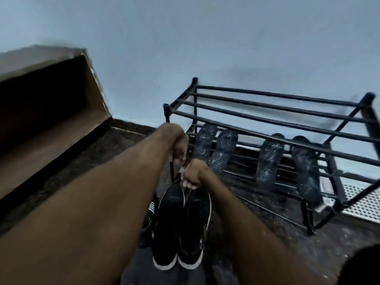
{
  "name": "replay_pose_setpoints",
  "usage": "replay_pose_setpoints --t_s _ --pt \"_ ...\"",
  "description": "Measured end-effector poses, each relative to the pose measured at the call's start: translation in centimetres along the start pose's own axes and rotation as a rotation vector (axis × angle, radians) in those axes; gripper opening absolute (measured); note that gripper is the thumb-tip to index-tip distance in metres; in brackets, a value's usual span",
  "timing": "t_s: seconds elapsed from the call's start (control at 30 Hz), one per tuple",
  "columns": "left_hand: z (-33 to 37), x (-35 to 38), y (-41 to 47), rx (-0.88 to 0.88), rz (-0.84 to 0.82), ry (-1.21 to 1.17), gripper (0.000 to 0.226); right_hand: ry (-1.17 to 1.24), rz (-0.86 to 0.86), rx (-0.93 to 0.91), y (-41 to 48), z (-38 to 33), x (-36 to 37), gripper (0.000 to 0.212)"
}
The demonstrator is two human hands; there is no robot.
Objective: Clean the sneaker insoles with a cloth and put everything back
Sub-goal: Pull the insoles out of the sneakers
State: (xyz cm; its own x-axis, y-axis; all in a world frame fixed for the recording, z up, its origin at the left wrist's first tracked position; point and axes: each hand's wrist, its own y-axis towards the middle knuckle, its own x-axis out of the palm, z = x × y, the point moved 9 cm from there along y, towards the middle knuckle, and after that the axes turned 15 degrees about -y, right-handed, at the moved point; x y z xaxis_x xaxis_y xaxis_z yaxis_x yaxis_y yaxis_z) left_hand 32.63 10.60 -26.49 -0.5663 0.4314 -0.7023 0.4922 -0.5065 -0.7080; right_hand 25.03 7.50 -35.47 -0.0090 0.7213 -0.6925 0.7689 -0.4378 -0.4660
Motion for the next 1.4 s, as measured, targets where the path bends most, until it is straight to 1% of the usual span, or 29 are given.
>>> replay_pose_setpoints --t_s 0.03,0.1,0.17,0.23,0.3,0.37,0.43,0.53,0.6,0.67,0.8,0.93,1.0,1.07,1.1,1.17,1.27,1.33,1.4 --pt "0.4 0.2 -0.3 0.023 0.012 -0.029 0.022 0.074 -0.040 0.026 -0.6 1.3 0.6 0.021" --pt "2.1 0.1 -1.6 0.083 0.097 -0.097 0.024 0.198 -0.004 0.069 -1.8 4.6 0.0 0.025" --pt "4.0 0.4 -3.6 0.119 0.126 -0.155 0.025 0.332 0.008 0.117 -3.3 6.8 -0.3 0.031" --pt "5.1 0.5 -4.8 0.133 0.148 -0.165 0.024 0.431 0.010 0.182 -4.1 8.7 0.4 0.035" --pt "5.8 0.1 -6.0 0.137 0.180 -0.164 0.024 0.525 0.017 0.241 -4.4 10.3 1.2 0.034" --pt "6.1 -0.5 -6.4 0.140 0.193 -0.141 0.020 0.606 0.039 0.281 -4.2 11.0 1.5 0.032" --pt "6.3 -1.8 -6.6 0.156 0.212 -0.196 0.012 0.678 0.085 0.312 -3.7 10.9 1.1 0.030" --pt "6.8 -4.6 -5.7 0.231 0.334 -0.283 0.011 0.810 0.161 0.324 -2.2 10.2 0.3 0.030" --pt "6.6 -5.1 -4.3 0.254 0.390 -0.302 0.013 0.884 0.203 0.345 -1.2 10.1 0.1 0.029" --pt "5.5 -4.3 -2.4 0.225 0.414 -0.326 0.015 0.907 0.217 0.391 -0.6 10.7 0.4 0.025" --pt "2.4 -1.3 2.0 0.094 0.415 -0.323 0.020 0.865 0.236 0.483 -0.2 13.0 0.7 0.036" --pt "0.8 1.1 5.5 0.009 0.394 -0.362 0.029 0.957 0.232 0.475 0.2 13.4 0.3 0.025" --pt "0.9 1.7 6.2 -0.015 0.400 -0.390 0.039 0.970 0.231 0.468 0.5 13.4 0.1 0.025" --pt "1.2 1.7 6.6 -0.016 0.415 -0.465 0.040 0.977 0.254 0.468 0.5 13.7 -0.1 0.027" --pt "1.3 1.3 6.5 -0.019 0.448 -0.508 0.036 0.976 0.285 0.475 0.3 14.0 -0.4 0.027" --pt "1.1 0.7 6.5 -0.045 0.517 -0.561 0.029 0.950 0.405 0.507 -0.8 15.3 -1.5 0.024" --pt "0.9 1.2 7.1 -0.062 0.541 -0.578 0.025 0.955 0.598 0.542 -3.0 17.1 -3.0 0.020" --pt "0.9 2.3 7.8 -0.063 0.529 -0.596 0.031 0.968 0.673 0.534 -3.8 17.8 -3.5 0.020" --pt "0.6 3.3 7.9 -0.079 0.551 -0.615 0.033 0.983 0.695 0.531 -3.9 18.1 -3.6 0.019"
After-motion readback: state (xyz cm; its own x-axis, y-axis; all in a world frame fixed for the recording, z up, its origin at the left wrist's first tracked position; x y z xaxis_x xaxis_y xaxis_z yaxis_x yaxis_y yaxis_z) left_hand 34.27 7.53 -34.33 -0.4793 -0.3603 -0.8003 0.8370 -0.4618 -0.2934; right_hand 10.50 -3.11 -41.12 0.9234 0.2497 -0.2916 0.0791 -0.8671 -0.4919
